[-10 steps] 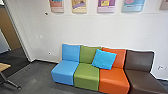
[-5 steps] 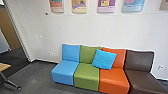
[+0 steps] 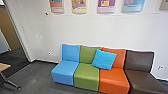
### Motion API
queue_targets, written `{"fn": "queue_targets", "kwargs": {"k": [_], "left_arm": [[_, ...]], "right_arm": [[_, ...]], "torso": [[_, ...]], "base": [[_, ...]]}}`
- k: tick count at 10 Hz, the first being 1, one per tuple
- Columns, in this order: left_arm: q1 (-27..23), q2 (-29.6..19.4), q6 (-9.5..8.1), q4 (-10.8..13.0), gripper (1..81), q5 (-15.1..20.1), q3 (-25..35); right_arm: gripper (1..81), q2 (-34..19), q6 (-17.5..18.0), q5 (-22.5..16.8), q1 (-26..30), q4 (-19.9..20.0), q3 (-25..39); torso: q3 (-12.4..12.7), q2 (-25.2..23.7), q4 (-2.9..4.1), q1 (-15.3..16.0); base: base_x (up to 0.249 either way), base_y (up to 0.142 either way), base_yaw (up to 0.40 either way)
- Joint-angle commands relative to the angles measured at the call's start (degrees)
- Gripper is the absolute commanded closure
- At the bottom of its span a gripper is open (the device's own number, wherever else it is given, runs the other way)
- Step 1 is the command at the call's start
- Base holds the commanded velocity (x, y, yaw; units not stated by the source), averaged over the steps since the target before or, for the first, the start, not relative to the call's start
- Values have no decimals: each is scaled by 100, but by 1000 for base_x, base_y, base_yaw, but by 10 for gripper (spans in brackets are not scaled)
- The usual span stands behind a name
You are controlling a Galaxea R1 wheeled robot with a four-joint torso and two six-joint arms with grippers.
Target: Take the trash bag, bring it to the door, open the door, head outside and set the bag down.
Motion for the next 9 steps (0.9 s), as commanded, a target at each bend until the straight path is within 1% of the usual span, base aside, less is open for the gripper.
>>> {"fn": "queue_targets", "kwargs": {"k": [1,2,3,4,5,6,7,8,9], "left_arm": [[-399,-254,-28,-285,10,352,200],[-452,-359,-28,-381,10,369,305],[-531,-438,-28,-495,10,404,332],[-662,-509,-28,-645,10,622,341],[-751,-510,-28,-724,10,800,341],[-794,-509,-28,-795,10,818,349],[-892,-518,-28,-988,10,835,366],[-970,-536,-28,-1059,10,861,402],[-1120,-553,-28,-1206,10,1060,437]], "right_arm": [[10,-802,22,-344,323,291,913],[10,-995,14,-344,402,397,1063],[10,-1187,22,-344,472,485,1195],[10,-1434,14,-344,551,564,1405],[10,-1611,14,-344,647,626,1599],[10,-1726,14,-344,744,670,1732],[10,-2033,14,-344,876,776,2057],[10,-2227,49,-353,1008,802,2259],[10,-2392,84,-353,1113,811,2460]], "torso": [[-324,-562,0,363],[-559,-672,0,431],[-665,-814,0,518],[-833,-995,0,632],[-1012,-1183,0,754],[-1068,-1373,0,876],[-861,-1598,0,1021],[-955,-1738,0,1119],[-999,-1893,0,1220]], "base": [[0,0,0],[0,0,0],[0,0,0],[0,0,0],[0,0,0],[0,0,0],[0,0,0],[0,0,0],[0,0,0]]}}
